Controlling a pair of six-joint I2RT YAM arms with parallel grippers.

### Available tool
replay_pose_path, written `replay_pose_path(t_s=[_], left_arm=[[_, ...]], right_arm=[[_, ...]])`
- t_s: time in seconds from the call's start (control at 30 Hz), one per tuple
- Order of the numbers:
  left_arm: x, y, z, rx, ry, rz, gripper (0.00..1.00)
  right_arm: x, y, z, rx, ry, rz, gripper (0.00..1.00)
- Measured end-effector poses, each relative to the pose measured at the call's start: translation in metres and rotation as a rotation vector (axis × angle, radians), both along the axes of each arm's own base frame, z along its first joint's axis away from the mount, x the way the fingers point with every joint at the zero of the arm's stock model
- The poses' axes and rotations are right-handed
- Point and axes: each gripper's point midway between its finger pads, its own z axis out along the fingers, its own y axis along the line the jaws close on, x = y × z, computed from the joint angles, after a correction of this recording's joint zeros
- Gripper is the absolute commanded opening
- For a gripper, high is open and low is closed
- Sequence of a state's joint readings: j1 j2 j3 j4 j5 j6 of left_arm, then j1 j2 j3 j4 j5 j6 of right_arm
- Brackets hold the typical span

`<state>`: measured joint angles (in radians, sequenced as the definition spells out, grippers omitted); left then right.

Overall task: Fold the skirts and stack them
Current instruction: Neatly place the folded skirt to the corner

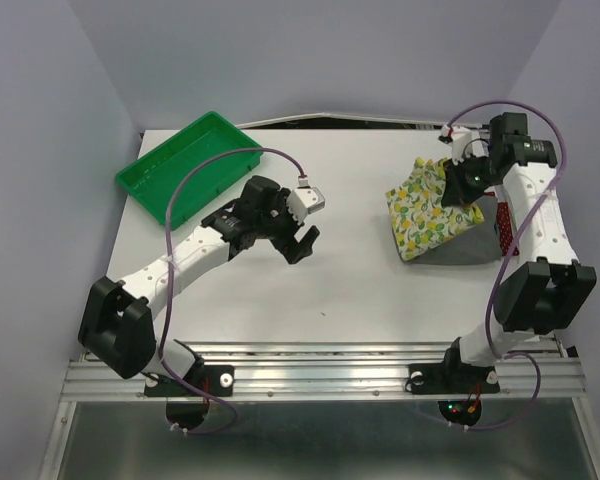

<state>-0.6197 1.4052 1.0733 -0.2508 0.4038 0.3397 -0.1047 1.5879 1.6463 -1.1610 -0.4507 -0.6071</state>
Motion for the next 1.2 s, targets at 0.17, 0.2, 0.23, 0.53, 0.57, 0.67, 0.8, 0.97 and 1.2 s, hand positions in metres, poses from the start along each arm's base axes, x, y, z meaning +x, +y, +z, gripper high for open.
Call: replay_pose_path(t_s=[0.17, 0.2, 0.23, 0.53, 0.57, 0.67, 0.8, 0.97, 1.2], left_arm=[[-0.001, 0.0, 0.0, -0.002, 0.002, -0.004, 0.99], [-0.001, -0.001, 0.0, -0.002, 0.002, -0.005, 0.99], [-0.001, -0.001, 0.0, -0.003, 0.002, -0.005, 0.99], [-0.001, -0.001, 0.0, -0.002, 0.003, -0.007, 0.99], [-0.001, -0.001, 0.0, -0.002, 0.003, -0.007, 0.99], [-0.001, -0.001, -0.001, -0.001, 0.004, -0.007, 0.99], [-0.001, 0.0, -0.001, 0.0, 0.005, -0.007, 0.99], [-0.001, 0.0, -0.001, 0.001, 0.006, -0.007, 0.99], [-0.003, 0.001, -0.007, 0.02, 0.023, -0.011, 0.99]], right_arm=[[0.014, -0.017, 0.024, 0.08, -0.028, 0.0, 0.01], [0.015, -0.02, 0.026, 0.09, -0.03, -0.002, 0.01], [0.016, -0.023, 0.027, 0.111, -0.028, 0.0, 0.01], [0.003, -0.024, -0.017, 0.249, 0.125, 0.007, 0.01], [0.004, -0.022, -0.021, 0.271, 0.141, 0.007, 0.01], [0.007, -0.022, -0.03, 0.321, 0.175, -0.006, 0.01], [0.012, -0.038, -0.038, 0.351, 0.183, -0.041, 0.01], [0.013, -0.076, -0.055, 0.355, 0.181, -0.101, 0.01], [0.009, -0.103, -0.075, 0.361, 0.184, -0.129, 0.09]])
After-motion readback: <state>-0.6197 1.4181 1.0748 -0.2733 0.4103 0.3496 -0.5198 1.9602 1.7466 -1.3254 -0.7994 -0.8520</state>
